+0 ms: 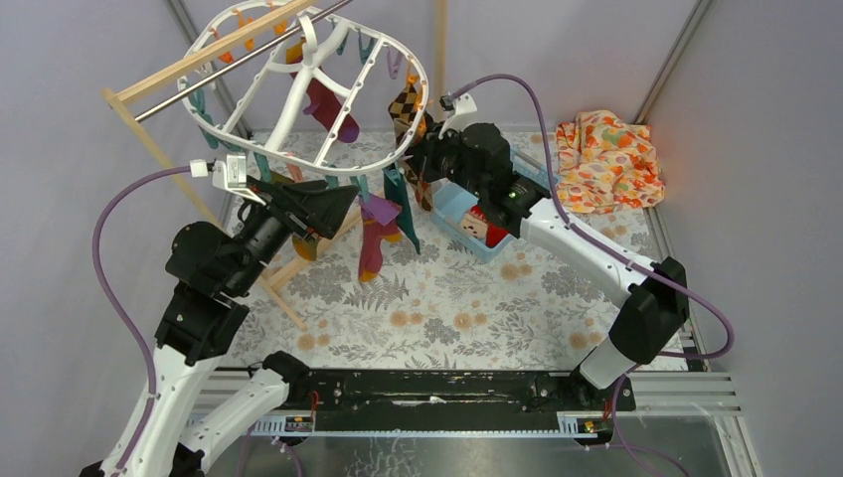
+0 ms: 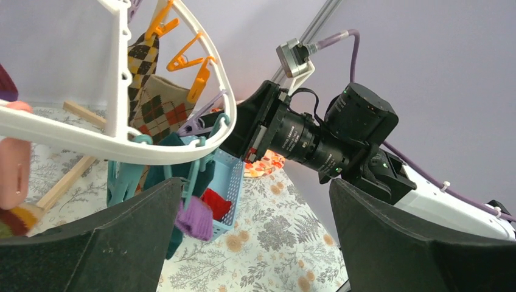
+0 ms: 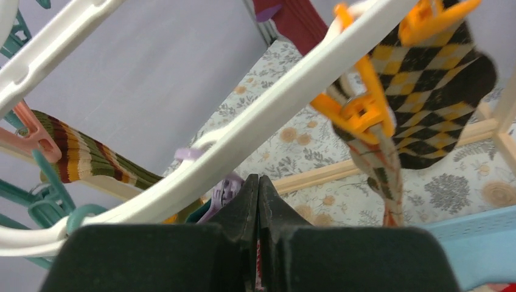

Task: Clip the socks to the hanger
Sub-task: Rotate the hanger at the clothesline.

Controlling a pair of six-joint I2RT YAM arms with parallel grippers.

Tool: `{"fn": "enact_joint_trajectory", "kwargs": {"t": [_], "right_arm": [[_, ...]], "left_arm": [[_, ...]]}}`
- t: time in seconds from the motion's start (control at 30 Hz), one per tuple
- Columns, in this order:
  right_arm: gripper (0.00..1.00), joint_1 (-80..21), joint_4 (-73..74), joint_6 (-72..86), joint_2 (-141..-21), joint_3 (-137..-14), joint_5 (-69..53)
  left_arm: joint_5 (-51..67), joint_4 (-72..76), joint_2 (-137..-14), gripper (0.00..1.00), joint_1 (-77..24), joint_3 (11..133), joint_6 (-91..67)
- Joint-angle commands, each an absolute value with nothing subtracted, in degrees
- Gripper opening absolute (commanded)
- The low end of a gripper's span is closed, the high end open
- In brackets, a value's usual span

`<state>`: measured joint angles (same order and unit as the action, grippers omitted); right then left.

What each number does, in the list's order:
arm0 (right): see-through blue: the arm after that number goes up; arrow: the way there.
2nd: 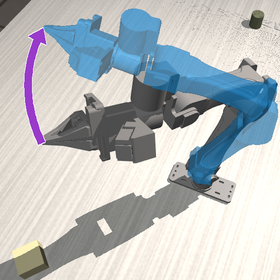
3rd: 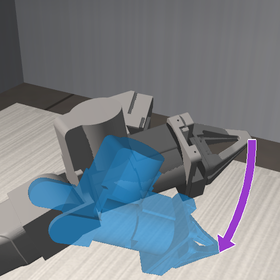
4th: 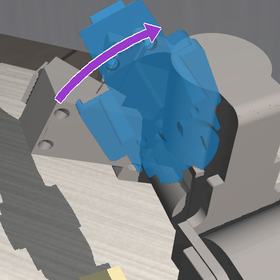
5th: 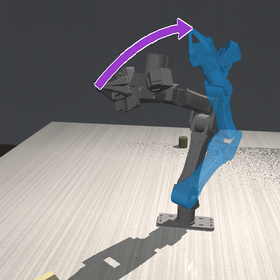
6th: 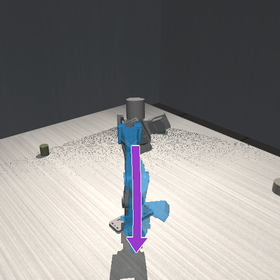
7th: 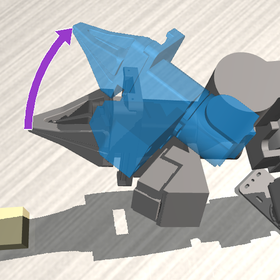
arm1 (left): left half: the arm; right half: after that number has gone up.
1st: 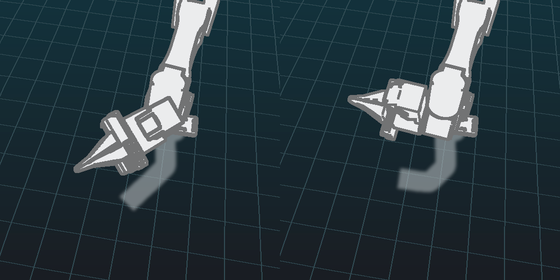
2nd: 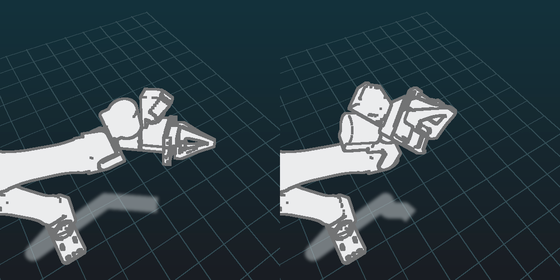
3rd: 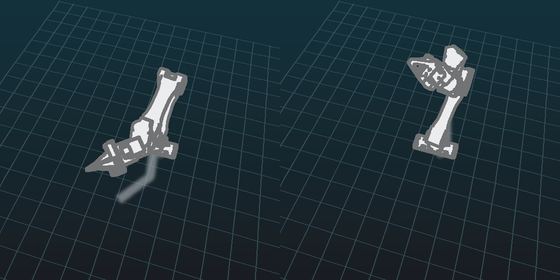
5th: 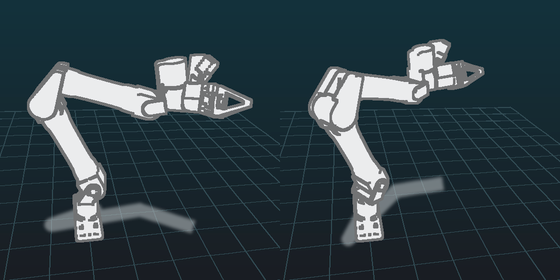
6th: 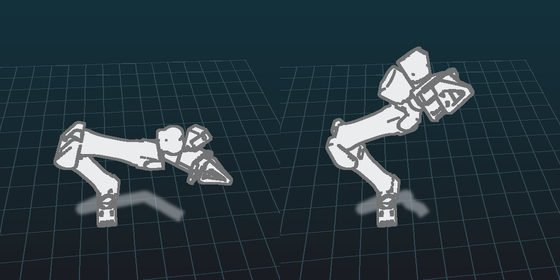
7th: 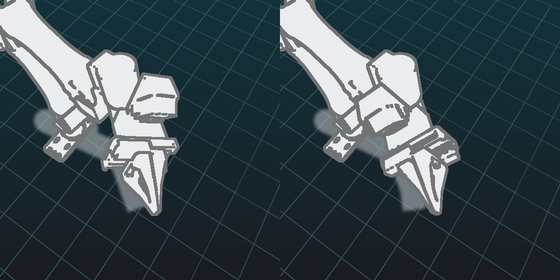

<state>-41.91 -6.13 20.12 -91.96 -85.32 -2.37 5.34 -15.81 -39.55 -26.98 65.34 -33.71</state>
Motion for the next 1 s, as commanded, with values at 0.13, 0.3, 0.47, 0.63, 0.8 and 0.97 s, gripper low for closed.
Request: {"fn": "enact_joint_trajectory", "kwargs": {"t": [0.13,0.3,0.47,0.63,0.8,0.97], "right_arm": [[0.02,-48.75,-14.67,21.06,-87.63,-81.60,-2.73],[0.02,-52.87,-15.56,20.50,-90.24,-83.14,-0.76],[0.02,-56.56,-15.15,20.43,-93.71,-85.82,1.35],[0.02,-60.46,-14.51,19.96,-95.21,-88.00,2.51],[0.02,-64.02,-14.33,19.56,-94.85,-88.94,3.82],[0.02,-67.18,-14.53,19.30,-93.61,-87.03,5.33]], "left_arm": [[2.61,-20.59,-38.21,0.98,-27.30,70.27,-32.19],[0.83,-22.47,-37.24,0.98,-27.25,70.62,-30.63],[0.23,-22.41,-36.06,0.99,-27.29,69.25,-30.17],[1.20,-20.82,-36.44,0.99,-27.24,67.64,-30.69],[3.70,-17.93,-37.21,0.99,-27.25,65.85,-33.03],[5.39,-15.93,-37.88,0.98,-27.25,65.18,-34.74]]}}
